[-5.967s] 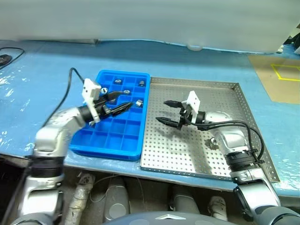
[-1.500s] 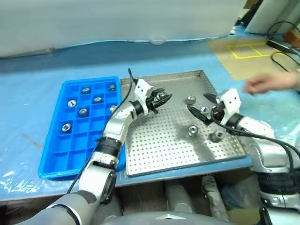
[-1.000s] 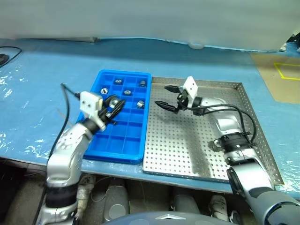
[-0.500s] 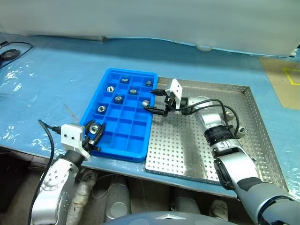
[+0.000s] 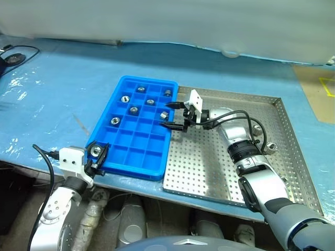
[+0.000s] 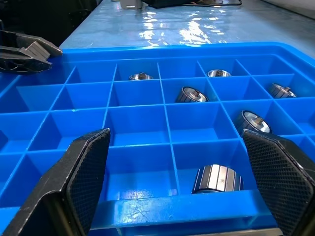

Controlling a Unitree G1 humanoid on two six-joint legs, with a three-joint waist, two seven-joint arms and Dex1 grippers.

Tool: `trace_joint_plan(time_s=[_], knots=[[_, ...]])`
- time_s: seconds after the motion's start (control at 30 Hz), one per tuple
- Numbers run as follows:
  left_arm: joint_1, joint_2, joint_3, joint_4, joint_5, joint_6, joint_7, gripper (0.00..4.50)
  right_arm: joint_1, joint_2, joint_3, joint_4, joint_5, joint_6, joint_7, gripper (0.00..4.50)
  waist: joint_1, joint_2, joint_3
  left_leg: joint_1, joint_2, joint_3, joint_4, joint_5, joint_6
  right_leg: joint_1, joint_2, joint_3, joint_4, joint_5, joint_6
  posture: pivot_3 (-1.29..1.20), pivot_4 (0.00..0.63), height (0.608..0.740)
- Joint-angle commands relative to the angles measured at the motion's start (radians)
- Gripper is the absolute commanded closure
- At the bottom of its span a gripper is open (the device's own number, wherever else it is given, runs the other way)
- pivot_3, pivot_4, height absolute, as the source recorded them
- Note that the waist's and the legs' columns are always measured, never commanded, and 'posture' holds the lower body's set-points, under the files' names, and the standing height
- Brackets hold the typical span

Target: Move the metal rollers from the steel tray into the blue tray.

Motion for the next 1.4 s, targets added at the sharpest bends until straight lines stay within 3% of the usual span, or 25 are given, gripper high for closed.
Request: trace_joint_plan(time_s=[0.03,0.2,0.23,0.5,0.63,0.97,1.2,1.4], knots=[[0.013,0.006,-0.017,-0.002,0.003,0.013,0.005,1.81,-0.008,-0.007,-0.009,-0.029,0.002,-0.007,0.0,0.0,0.0,0.0,0.0,0.0,0.0,0.0,0.0,0.0,0.0,0.0,0.0,0.0,0.0,0.0,0.0,0.39,0.15,0.74],[-0.064,0.028,-0.019,-0.014,-0.059,0.041,-0.022,0.16,0.004,-0.016,-0.013,-0.046,0.003,-0.001,-0.007,0.0,0.001,0.0,0.0,0.001,0.0,0.0,0.0,0.001,-0.001,0.0,0.001,0.0,0.002,0.0,0.0,0.38,0.15,0.74],[-0.085,0.037,-0.018,-0.018,-0.083,0.049,-0.038,0.03,0.01,-0.02,-0.014,-0.055,0.006,0.006,-0.005,0.0,0.0,0.0,0.0,0.0,0.0,-0.001,0.0,0.001,-0.002,-0.001,0.001,0.0,0.003,0.0,0.0,0.35,0.15,0.74],[-0.397,0.182,-0.072,0.073,-0.244,0.16,-0.257,0.03,0.144,-0.11,-0.054,-0.355,0.127,0.203,0.06,0.0,0.055,0.006,0.004,0.001,0.001,-0.003,0.0,0.003,-0.005,0.0,0.0,-0.001,0.016,-0.002,-0.002,0.2,0.15,0.74],[-0.551,0.199,-0.144,0.18,-0.271,0.188,-0.366,0.03,0.229,-0.162,-0.085,-0.53,0.181,0.311,0.023,0.0,0.035,0.007,0.005,0.001,-0.005,0.002,-0.007,0.003,-0.005,0.001,0.001,0.012,0.015,-0.004,0.003,0.11,0.15,0.74],[-0.692,0.164,-0.273,0.429,-0.222,0.114,-0.527,0.03,0.434,-0.262,-0.19,-0.739,0.194,0.37,-0.152,0.0,-0.114,0.003,0.006,0.0,-0.006,0.0,-0.009,0.007,-0.011,-0.012,0.003,0.014,0.012,-0.004,0.004,-0.1,0.15,0.74],[-0.875,0.085,-0.35,0.663,-0.159,0.038,-0.618,0.03,0.462,-0.267,-0.256,-0.735,0.158,0.344,-0.302,0.0,-0.139,0.003,0.005,-0.001,-0.003,0.0,-0.008,0.015,-0.018,-0.018,0.006,0.015,0.014,0.009,0.003,-0.18,0.15,0.74],[-1.078,-0.045,-0.39,0.974,-0.081,-0.069,-0.674,0.03,0.499,-0.279,-0.291,-0.784,0.181,0.4,-0.381,0.0,-0.14,0.003,0.005,-0.003,-0.003,0.004,-0.006,0.022,-0.005,-0.017,0.006,0.018,0.011,0.015,-0.001,-0.22,0.15,0.74]])
